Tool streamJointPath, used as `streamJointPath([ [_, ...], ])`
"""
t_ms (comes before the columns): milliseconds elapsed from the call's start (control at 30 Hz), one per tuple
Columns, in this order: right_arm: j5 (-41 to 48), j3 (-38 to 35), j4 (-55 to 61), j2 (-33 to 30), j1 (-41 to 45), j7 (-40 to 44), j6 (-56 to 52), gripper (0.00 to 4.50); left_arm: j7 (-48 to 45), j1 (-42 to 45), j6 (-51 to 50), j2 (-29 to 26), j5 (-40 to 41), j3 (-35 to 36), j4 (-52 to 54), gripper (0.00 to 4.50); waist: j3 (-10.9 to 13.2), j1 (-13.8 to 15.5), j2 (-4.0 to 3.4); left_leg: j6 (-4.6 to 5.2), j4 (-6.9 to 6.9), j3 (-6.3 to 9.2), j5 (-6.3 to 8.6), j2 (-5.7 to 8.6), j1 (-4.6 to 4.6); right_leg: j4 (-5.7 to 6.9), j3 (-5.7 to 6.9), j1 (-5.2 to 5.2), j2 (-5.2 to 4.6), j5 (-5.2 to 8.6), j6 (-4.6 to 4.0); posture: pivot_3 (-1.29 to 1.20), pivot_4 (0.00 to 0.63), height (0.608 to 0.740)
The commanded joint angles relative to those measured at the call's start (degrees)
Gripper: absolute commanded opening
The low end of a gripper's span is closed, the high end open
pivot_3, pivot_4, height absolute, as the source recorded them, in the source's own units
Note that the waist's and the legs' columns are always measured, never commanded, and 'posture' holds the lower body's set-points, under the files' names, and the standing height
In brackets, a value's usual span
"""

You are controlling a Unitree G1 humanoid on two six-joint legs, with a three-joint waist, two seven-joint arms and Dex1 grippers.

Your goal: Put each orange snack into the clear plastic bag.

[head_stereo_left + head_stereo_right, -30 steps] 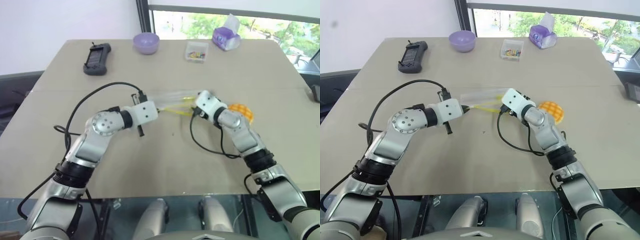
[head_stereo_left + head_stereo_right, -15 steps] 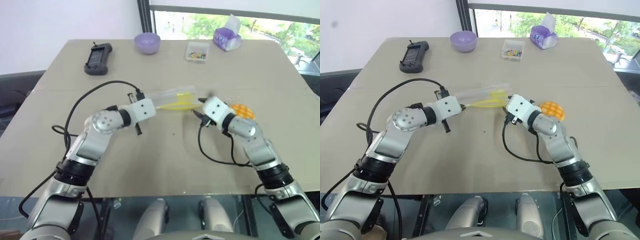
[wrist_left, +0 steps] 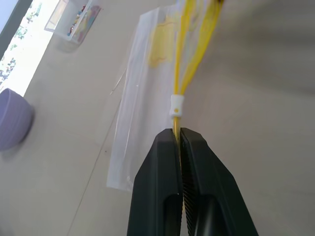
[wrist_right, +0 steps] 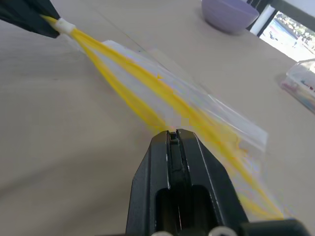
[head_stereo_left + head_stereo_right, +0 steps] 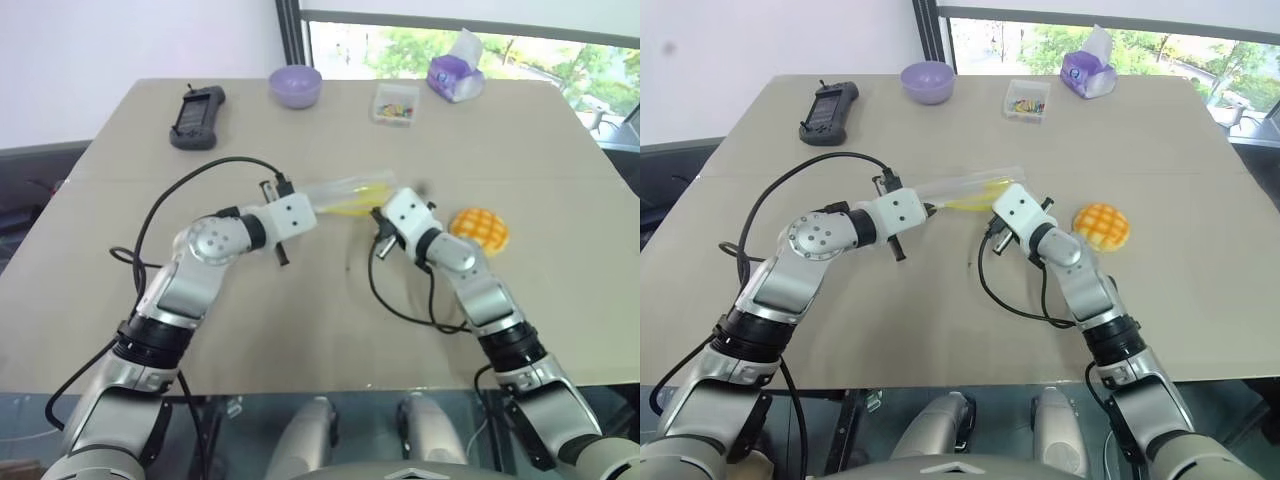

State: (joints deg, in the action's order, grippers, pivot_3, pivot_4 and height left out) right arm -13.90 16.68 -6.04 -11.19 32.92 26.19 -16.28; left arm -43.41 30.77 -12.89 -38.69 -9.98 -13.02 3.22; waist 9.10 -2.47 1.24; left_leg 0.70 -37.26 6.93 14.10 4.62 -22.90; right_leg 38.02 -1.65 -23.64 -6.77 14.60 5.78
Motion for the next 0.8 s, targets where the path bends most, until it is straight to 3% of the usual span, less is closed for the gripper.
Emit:
streamJointPath([
  [33,0.5,-1.0,-0.8,1.8,2.0,-2.4,0.1,0.06,-0.2,-0.2,1.6,-0.3,-0.1,0.9,3.1,0.00,0.0,0.0,0.00,0.00,0.00,0.00,0.00,0.00,0.00,0.00,0.00,0.00,0.00,0.00,0.00,0.00,0.150,0.740],
  [400,9.2,-7.3,-5.0,9.4,3.6,-4.8,-8.3,0.06,-1.4,-0.8,5.5,0.8,0.0,-0.3,4.1,0.00,0.0,-0.1,-0.02,0.00,0.01,0.01,0.00,-0.01,0.01,0.01,0.00,0.00,0.01,0.00,0.00,0.00,0.150,0.740],
  [433,8.1,-6.7,-5.9,9.4,3.9,-5.9,-6.6,0.06,-1.4,-0.7,5.4,1.0,0.0,-0.3,4.1,0.00,0.0,-0.1,-0.02,0.00,0.01,0.01,0.00,-0.01,0.01,0.02,0.00,-0.01,0.01,0.00,0.00,0.00,0.150,0.740],
  [600,-15.6,10.4,-15.3,-0.8,8.8,-16.7,13.4,0.06,-1.5,0.3,4.1,2.0,0.5,0.3,3.2,0.00,0.0,-0.1,-0.03,0.00,-0.01,-0.02,0.00,0.06,0.01,0.02,-0.02,-0.07,-0.03,0.00,0.00,0.00,0.150,0.740],
  [733,-20.3,14.1,-19.8,-3.7,11.2,-17.5,17.7,0.06,-1.5,0.6,3.1,2.3,0.5,0.6,3.0,0.00,0.0,-0.2,-0.02,-0.01,0.00,-0.01,0.00,0.03,0.01,0.01,0.00,-0.03,-0.01,0.00,0.00,0.00,0.150,0.740],
  [767,-21.0,14.4,-20.2,-4.1,11.5,-17.1,18.2,0.62,-1.4,0.6,2.8,2.3,0.6,0.7,3.0,0.00,0.0,-0.3,-0.02,-0.01,0.01,-0.02,0.00,0.02,0.01,0.01,-0.01,-0.03,-0.01,0.00,0.00,0.00,0.150,0.740],
  [800,-21.5,14.6,-20.7,-4.3,11.7,-16.9,18.7,0.85,-1.4,0.7,2.6,2.3,0.5,0.7,3.0,0.00,0.0,-0.4,-0.02,-0.01,0.01,-0.02,0.00,0.02,0.01,0.01,-0.01,-0.03,-0.01,0.00,0.00,0.00,0.150,0.740],
])
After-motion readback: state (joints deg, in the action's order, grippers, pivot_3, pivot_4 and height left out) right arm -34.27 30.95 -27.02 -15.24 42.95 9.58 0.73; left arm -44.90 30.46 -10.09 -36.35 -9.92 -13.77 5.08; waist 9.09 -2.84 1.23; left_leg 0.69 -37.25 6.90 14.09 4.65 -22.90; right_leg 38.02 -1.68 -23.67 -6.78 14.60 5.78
